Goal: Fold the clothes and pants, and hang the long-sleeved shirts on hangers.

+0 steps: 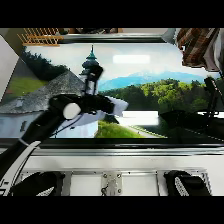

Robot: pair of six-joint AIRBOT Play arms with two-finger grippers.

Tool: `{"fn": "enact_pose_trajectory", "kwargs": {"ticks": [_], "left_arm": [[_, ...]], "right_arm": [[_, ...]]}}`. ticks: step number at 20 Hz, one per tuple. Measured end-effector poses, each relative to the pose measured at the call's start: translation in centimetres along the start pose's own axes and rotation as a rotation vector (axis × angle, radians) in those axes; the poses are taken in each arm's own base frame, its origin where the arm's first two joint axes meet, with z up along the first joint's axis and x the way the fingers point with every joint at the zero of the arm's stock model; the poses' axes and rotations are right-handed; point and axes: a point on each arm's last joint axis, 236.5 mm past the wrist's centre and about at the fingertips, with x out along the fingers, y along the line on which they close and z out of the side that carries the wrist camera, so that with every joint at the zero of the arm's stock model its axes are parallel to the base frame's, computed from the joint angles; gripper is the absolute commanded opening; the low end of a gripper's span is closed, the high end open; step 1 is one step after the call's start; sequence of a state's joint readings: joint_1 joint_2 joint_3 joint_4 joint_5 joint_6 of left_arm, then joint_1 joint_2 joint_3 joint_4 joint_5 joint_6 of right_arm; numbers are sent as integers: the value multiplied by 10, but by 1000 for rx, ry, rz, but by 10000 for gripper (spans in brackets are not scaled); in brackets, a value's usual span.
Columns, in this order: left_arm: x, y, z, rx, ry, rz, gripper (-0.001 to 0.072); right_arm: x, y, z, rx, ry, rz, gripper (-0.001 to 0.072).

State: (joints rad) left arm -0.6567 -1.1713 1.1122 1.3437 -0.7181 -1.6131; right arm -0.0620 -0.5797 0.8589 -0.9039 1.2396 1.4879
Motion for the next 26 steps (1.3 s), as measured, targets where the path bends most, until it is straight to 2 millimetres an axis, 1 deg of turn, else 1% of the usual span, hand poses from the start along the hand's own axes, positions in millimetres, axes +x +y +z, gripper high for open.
{"fn": "enact_pose_trajectory", "kwargs": {"ticks": [1, 2, 3, 4, 5, 6, 7, 8, 9, 10, 11, 12, 13, 14, 15, 16, 18, 20, 23, 26], "left_arm": [[6, -9, 2, 5, 6, -15, 671], [10, -12, 4, -1, 18, -18, 673], [10, -8, 8, -13, 29, -11, 673], [7, 4, 13, -43, 40, 8, 674], [1, 22, 17, -86, 47, 35, 674], [-7, 45, 19, -135, 48, 70, 674], [-19, 75, 18, -199, 43, 116, 674], [-33, 108, 12, -270, 40, 169, 674], [-47, 141, 0, -341, 38, 224, 674], [-62, 174, -16, -417, 41, 281, 674], [-80, 209, -39, -505, 42, 345, 675], [-96, 237, -62, -592, 40, 401, 674], [-113, 264, -90, -684, 41, 459, 674], [-128, 287, -119, -776, 40, 512, 675], [-141, 303, -144, -855, 40, 554, 674], [-150, 316, -169, -933, 39, 586, 674], [-156, 329, -208, -1052, 45, 613, 674], [-149, 335, -229, -1127, 51, 594, 674], [-127, 340, -243, -1197, 78, 543, 674], [-104, 342, -244, -1222, 116, 490, 674]], "right_arm": [[0, 0, 3, 1, -13, 1, 15], [0, 0, 5, 2, -21, 2, 15], [0, 0, 6, 2, -26, 2, 15], [0, 1, 8, 3, -33, 4, 15], [0, 1, 8, 3, -35, 3, 14], [0, 1, 9, 3, -40, 3, 14], [0, 1, 10, 3, -40, 3, 15], [0, 1, 10, 3, -41, 3, 14], [0, 1, 10, 3, -43, 3, 15], [0, 1, 11, 3, -44, 3, 15], [0, 1, 11, 3, -45, 3, 15], [0, 1, 11, 3, -45, 3, 15], [0, 1, 11, 3, -47, 3, 15], [0, 1, 11, 3, -47, 3, 15], [0, 1, 11, 4, -46, 3, 14], [0, 1, 11, 4, -46, 4, 15], [1, 0, 11, 7, -43, 5, 15], [2, 0, 11, 10, -40, 5, 15], [3, -1, 11, 13, -36, 4, 14], [4, -2, 11, 16, -32, 3, 15]]}}
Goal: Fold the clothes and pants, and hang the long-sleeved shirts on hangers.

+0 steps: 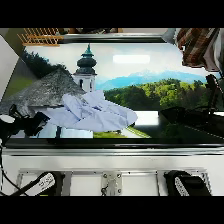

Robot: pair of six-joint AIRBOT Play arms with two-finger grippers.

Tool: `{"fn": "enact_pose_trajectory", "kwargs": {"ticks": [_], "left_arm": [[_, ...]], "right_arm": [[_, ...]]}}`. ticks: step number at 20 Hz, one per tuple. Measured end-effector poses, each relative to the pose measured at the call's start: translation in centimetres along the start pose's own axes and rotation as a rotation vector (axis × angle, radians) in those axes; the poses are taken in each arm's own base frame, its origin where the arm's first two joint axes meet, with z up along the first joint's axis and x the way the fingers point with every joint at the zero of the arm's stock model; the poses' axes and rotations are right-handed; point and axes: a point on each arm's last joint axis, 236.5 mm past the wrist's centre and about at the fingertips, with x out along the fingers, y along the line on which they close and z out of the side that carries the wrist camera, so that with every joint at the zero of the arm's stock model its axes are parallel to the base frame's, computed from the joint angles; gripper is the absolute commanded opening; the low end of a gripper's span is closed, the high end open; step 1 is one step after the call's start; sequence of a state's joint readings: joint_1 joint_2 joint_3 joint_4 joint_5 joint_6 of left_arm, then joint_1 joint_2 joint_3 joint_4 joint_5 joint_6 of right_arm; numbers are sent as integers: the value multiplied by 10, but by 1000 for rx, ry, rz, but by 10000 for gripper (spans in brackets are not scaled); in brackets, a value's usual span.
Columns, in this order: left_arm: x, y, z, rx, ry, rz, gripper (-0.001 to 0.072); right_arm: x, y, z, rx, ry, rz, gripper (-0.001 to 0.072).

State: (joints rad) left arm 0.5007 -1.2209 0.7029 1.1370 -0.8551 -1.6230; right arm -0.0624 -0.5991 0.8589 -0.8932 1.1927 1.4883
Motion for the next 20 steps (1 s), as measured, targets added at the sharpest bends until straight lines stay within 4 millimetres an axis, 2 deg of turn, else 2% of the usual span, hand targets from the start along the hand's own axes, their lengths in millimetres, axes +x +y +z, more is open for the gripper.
{"fn": "enact_pose_trajectory", "kwargs": {"ticks": [7, 13, 14, 15, 16, 17, 20], "left_arm": [[25, -40, 1, 66, 38, -42, 673], [36, -41, -8, 64, 52, -38, 671], [37, -41, -8, 60, 52, -38, 486], [38, -40, -9, 60, 52, -36, 225], [39, -39, -11, 62, 57, -32, 86], [39, -39, -9, 62, 51, -34, 9], [39, -41, -6, 60, 39, -37, 8]], "right_arm": [[14, -9, -2, 35, 45, -3, 22], [42, -29, -8, 104, 139, -14, 22], [46, -32, -9, 102, 153, -15, 22], [51, -35, -10, 103, 168, -16, 22], [54, -37, -11, 102, 177, -17, 22], [58, -39, -12, 96, 186, -18, 22], [70, -41, -12, 63, 197, -14, 22]]}}
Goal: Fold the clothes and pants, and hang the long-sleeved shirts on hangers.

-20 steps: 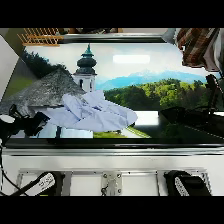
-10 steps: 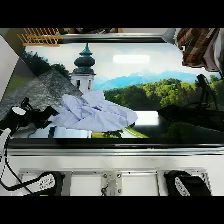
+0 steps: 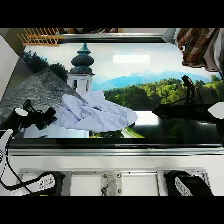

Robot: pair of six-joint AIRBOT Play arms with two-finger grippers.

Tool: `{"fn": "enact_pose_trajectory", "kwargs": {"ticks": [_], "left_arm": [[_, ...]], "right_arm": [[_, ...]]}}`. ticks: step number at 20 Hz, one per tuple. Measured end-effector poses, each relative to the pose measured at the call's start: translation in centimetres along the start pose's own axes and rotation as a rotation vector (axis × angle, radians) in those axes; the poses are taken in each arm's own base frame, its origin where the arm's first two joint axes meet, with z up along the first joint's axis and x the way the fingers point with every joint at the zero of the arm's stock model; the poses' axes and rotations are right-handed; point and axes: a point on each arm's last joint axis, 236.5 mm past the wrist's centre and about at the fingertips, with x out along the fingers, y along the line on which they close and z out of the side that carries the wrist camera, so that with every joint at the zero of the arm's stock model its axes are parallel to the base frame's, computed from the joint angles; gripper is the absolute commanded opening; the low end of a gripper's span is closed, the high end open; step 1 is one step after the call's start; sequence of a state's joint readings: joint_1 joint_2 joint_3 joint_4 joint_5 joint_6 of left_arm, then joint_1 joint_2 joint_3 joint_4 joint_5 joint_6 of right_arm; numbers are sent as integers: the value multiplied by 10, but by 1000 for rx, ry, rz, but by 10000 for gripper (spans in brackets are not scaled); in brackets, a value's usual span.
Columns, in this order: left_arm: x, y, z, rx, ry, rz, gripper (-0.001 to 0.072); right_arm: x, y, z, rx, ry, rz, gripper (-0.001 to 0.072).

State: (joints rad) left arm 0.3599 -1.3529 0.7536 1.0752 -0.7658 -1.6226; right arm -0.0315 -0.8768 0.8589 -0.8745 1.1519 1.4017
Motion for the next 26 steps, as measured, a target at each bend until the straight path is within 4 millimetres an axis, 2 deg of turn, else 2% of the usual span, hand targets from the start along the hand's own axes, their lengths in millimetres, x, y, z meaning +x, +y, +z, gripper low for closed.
{"fn": "enact_pose_trajectory", "kwargs": {"ticks": [1, 2, 3, 4, 5, 6, 7, 8, 9, 12, 15, 18, 22, 26], "left_arm": [[-2, -2, 2, 2, -6, -3, 8], [-4, -5, 6, 6, -18, -10, 8], [-9, -9, 11, 12, -34, -17, 8], [-15, -14, 17, 25, -53, -26, 8], [-22, -19, 22, 38, -73, -36, 9], [-28, -23, 27, 58, -90, -42, 188], [-37, -26, 31, 78, -106, -49, 577], [-44, -26, 34, 89, -120, -53, 707], [-50, -24, 37, 91, -128, -52, 675], [-59, -7, 41, 62, -116, -43, 675], [-54, 12, 34, 14, -52, -27, 674], [-41, 25, 26, -30, 9, -14, 675], [-24, 32, 21, -96, 54, -8, 675], [-4, 19, 11, -104, 95, -26, 674]], "right_arm": [[5, 1, 2, -24, 0, 1, 24], [12, 1, 3, -52, 4, 2, 113], [20, 1, 4, -87, 9, 3, 404], [29, 1, 3, -120, 20, 3, 639], [40, -1, 2, -149, 36, 2, 658], [51, -5, 2, -161, 51, -1, 649], [61, -10, 2, -168, 59, -8, 649], [70, -15, 3, -175, 67, -15, 650], [79, -20, 2, -187, 78, -21, 649], [107, -34, -6, -232, 132, -32, 650], [134, -48, -16, -234, 194, -36, 649], [156, -48, -24, -235, 239, -22, 649], [166, -41, -21, -248, 245, -8, 649], [169, -38, -20, -254, 243, -2, 649]]}}
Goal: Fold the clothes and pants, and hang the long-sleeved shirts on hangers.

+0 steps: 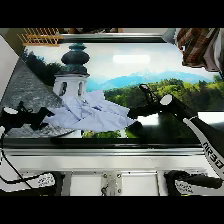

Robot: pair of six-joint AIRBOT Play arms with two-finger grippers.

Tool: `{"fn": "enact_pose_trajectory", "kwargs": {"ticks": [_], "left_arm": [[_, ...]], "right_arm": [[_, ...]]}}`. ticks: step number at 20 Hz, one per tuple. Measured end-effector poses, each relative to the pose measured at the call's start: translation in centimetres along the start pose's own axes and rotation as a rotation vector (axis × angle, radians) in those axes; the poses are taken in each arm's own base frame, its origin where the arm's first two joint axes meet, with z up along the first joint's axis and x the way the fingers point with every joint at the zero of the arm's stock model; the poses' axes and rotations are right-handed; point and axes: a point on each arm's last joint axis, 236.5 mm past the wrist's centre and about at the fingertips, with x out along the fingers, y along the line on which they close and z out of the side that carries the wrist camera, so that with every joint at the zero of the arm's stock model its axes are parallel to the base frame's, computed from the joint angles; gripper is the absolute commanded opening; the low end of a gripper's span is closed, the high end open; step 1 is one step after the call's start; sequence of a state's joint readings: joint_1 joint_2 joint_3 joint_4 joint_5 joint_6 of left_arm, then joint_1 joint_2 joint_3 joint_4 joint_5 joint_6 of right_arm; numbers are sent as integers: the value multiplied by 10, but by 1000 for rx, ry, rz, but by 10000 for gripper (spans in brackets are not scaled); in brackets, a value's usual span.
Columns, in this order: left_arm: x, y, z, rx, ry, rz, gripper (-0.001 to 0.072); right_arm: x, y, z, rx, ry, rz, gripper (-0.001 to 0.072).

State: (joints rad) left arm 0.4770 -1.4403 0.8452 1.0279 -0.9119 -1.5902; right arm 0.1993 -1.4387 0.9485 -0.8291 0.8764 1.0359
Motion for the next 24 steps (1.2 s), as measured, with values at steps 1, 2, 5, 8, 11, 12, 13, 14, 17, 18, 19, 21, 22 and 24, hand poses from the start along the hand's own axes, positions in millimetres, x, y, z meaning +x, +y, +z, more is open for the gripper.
{"fn": "enact_pose_trajectory", "kwargs": {"ticks": [1, 2, 5, 8, 11, 12, 13, 14, 17, 18, 19, 21, 22, 24], "left_arm": [[5, -4, -2, 3, 4, -2, 673], [10, -10, -4, 16, 6, -4, 595], [20, -23, -6, 56, -1, 1, 8], [17, -42, 2, 100, -30, -11, 8], [8, -59, 10, 133, -44, -31, 8], [4, -65, 12, 144, -48, -38, 8], [-2, -71, 14, 154, -55, -46, 8], [-11, -79, 18, 168, -77, -59, 8], [-61, -116, 36, 247, -196, -123, 8], [-92, -136, 43, 293, -266, -158, 8], [-131, -159, 49, 343, -353, -199, 8], [-218, -201, 47, 442, -529, -286, 8], [-271, -222, 37, 493, -634, -339, 8], [-372, -250, 2, 585, -841, -433, 8]], "right_arm": [[0, 0, 1, 1, -3, 1, 649], [0, 0, 1, 1, -2, 1, 649], [3, 3, 0, -6, 2, 3, 649], [14, 10, -2, -26, 10, 2, 626], [28, 13, -2, -43, 10, -8, 8], [30, 14, 0, -47, -2, -14, 12], [30, 14, 3, -52, -12, -18, 11], [29, 15, 8, -60, -26, -23, 11], [1, 32, 41, -135, -126, -37, 11], [-20, 43, 59, -178, -183, -43, 11], [-48, 60, 78, -230, -257, -46, 11], [-118, 101, 109, -325, -418, -44, 11], [-156, 123, 118, -351, -502, -37, 11], [-232, 165, 119, -383, -661, -13, 11]]}}
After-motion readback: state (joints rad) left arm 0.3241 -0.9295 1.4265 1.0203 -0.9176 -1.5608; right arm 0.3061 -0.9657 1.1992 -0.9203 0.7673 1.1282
